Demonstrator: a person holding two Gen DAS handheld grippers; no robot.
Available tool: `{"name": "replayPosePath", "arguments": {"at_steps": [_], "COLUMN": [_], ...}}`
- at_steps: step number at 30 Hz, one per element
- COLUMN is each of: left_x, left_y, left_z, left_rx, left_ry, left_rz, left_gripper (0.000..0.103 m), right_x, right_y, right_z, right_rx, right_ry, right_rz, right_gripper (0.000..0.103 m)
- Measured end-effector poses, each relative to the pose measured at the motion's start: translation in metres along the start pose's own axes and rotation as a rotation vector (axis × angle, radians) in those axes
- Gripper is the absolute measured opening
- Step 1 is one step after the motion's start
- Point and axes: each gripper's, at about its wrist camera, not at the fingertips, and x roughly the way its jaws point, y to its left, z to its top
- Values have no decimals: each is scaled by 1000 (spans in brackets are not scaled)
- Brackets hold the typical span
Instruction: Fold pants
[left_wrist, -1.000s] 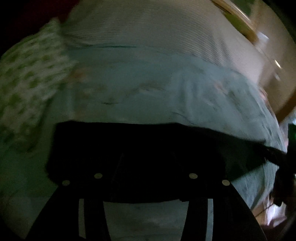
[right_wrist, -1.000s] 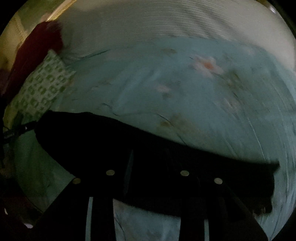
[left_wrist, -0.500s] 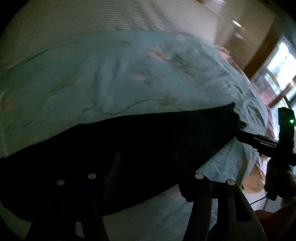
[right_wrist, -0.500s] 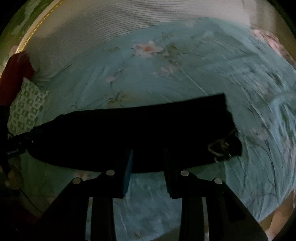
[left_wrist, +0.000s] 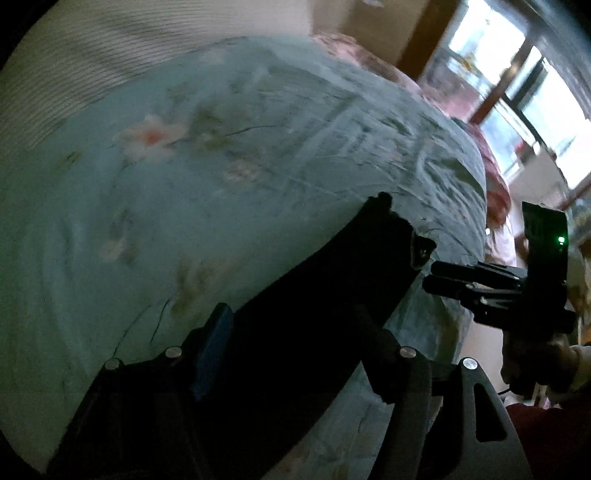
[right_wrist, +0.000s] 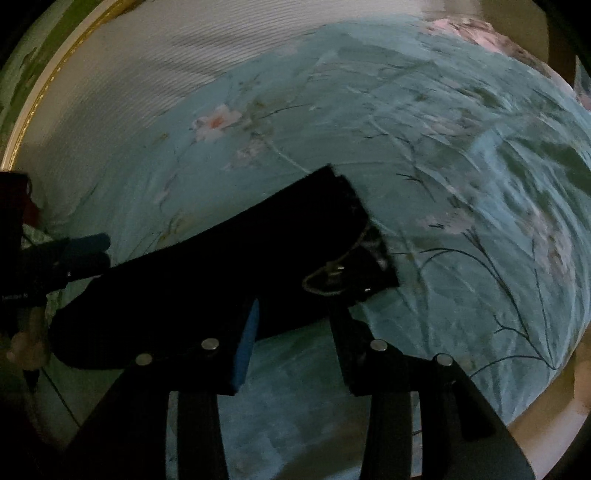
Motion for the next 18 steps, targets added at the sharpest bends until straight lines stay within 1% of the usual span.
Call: {"name": "replayPosePath", "arguments": {"at_steps": [3, 7, 10, 12, 16, 18], "left_x": [21, 48, 69, 82, 100, 110], "left_y": [-11, -22, -29, -32, -41, -47], "left_z": [19, 38, 50, 57, 72, 79], "left_rx": [51, 93, 108, 115, 129, 139], "left_ry": [36, 91, 133, 164, 186, 200], "left_rz": [-8, -41, -65, -87, -91, -87], "left_gripper": [68, 68, 68, 68, 68, 68], "right_x": [-1, 4, 11, 16, 27, 30], "right_y": [-14, -30, -40, -44, -50, -48], "right_z": [-1, -1, 0, 1, 4, 7], "right_rx": [53, 144, 214, 244, 300, 288], "right_ry": [-7, 13, 17, 17, 9, -4], "right_rz": [10, 17, 48, 64, 105, 121], "right_gripper": [41, 42, 45, 45, 45, 44]}}
